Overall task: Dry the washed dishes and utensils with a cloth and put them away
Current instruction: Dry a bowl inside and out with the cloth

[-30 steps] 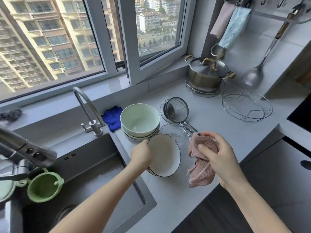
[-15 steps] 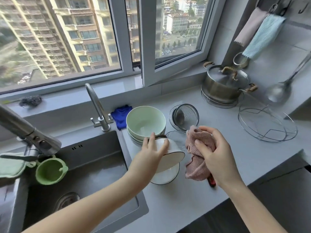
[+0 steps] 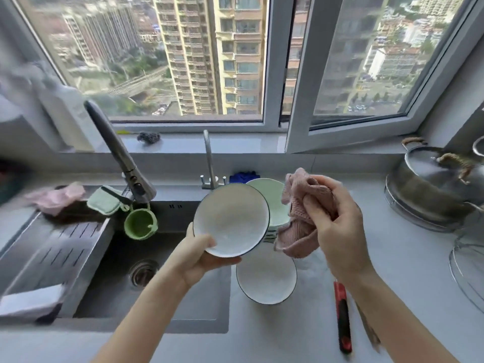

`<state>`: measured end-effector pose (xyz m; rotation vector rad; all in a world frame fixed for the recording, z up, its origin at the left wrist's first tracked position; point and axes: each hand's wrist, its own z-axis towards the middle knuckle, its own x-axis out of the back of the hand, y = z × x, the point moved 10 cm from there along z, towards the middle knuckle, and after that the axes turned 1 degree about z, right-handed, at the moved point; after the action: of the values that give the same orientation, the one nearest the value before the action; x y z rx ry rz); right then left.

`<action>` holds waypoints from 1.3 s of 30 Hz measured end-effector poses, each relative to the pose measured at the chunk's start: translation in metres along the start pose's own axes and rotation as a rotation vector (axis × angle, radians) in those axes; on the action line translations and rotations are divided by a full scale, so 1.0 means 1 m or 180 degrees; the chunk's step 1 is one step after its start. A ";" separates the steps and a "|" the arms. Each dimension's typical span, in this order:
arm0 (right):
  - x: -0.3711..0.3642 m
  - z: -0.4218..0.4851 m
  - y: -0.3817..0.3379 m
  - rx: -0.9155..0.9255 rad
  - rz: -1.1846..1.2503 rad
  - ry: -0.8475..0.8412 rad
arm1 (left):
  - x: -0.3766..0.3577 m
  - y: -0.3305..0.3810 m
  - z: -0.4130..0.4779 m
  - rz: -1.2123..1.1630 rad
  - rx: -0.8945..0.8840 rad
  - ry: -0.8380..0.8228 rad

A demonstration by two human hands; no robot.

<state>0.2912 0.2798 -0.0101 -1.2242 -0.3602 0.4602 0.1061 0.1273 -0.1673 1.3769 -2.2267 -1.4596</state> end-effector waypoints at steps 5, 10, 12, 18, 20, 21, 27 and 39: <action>-0.052 0.021 -0.034 0.0160 0.1067 -0.0225 | 0.024 -0.007 -0.011 -0.0294 0.0151 0.0263; -0.149 -0.008 -0.006 0.0968 -0.2505 -0.1619 | 0.048 0.003 -0.012 0.0047 0.0116 0.0396; -0.174 -0.031 0.015 0.1321 -0.2889 -0.2147 | 0.059 0.015 -0.014 0.0430 -0.0126 0.0493; -0.237 -0.073 0.089 0.0996 -0.3201 -0.3465 | 0.075 0.034 -0.013 0.0822 -0.0414 0.0239; -0.255 -0.086 0.094 0.0656 -0.2900 -0.3891 | 0.087 0.040 -0.011 0.0699 -0.0406 0.0297; -0.261 -0.094 0.094 0.0408 -0.2620 -0.4177 | 0.096 0.041 -0.009 0.0549 -0.0332 0.0340; -0.247 -0.107 0.075 0.0452 -0.3226 -0.4969 | 0.117 0.024 0.001 0.0879 0.0225 -0.0145; -0.273 -0.077 0.002 0.2586 -0.3186 -0.2463 | 0.127 0.038 0.016 0.0476 -0.0169 -0.0692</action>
<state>0.0965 0.0759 -0.0409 0.0518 -1.2246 0.1320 0.0013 0.0467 -0.1887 1.0552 -2.3400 -1.6711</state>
